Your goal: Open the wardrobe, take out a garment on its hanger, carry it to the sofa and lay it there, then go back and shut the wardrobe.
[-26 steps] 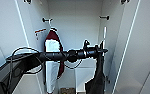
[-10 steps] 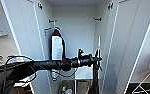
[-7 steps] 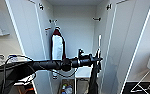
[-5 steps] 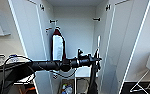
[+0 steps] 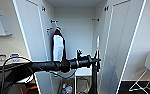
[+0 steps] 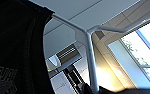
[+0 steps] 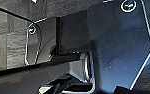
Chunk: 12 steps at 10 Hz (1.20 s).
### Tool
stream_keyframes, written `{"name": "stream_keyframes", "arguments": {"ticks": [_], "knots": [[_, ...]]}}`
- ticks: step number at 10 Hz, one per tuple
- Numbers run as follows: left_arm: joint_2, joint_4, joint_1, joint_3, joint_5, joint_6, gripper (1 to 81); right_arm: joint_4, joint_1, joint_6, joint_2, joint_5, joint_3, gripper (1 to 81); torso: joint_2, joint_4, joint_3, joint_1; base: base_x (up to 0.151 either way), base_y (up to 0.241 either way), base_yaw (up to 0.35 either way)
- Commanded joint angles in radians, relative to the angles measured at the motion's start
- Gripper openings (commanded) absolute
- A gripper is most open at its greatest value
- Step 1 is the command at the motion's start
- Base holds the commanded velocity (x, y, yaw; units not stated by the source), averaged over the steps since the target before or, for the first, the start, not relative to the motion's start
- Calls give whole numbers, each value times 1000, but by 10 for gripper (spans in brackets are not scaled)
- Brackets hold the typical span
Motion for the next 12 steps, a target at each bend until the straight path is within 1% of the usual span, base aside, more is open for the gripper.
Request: {"name": "stream_keyframes", "arguments": {"ticks": [1, 4, 6, 7, 8, 9, 10, 12], "knots": [[-5, 25, -171, 17, -48, 15, 10, -4, 51, -4, 7, -48, 11, 811, 0, 0, 0, 2, 0, 0, 0], [-28, 34, -154, 35, -46, 15, 10, -5, 51, -4, 7, -48, 11, 811, 0, 0, 0, 2, 0, 0, 0], [-71, 81, -97, 83, -48, 15, 10, -4, 51, -4, 8, -39, 11, 811, 0, 0, 0, 2, 0, 0, 0], [-103, 110, -70, 106, -71, 15, 10, -4, 53, -4, 9, -37, 11, 811, 0, 0, 0, 2, 0, 0, 0], [-132, 118, -51, 123, -100, 15, 10, -4, 51, -4, 7, -37, 11, 811, 0, 0, 0, 2, 0, 0, 0], [-160, 123, -51, 140, -94, 16, 10, -4, 51, -4, 7, -37, 10, 811, 0, 0, 0, 2, 0, 0, 0], [-175, 141, -48, 155, -97, 13, 10, -4, 51, -4, 7, -36, 11, 811, 0, 0, 0, 2, 0, 0, 0], [-195, 143, -37, 172, -106, 9, 10, -4, 51, -4, 7, -36, 11, 811, 0, 0, 0, 2, 0, 0, 0]]}}
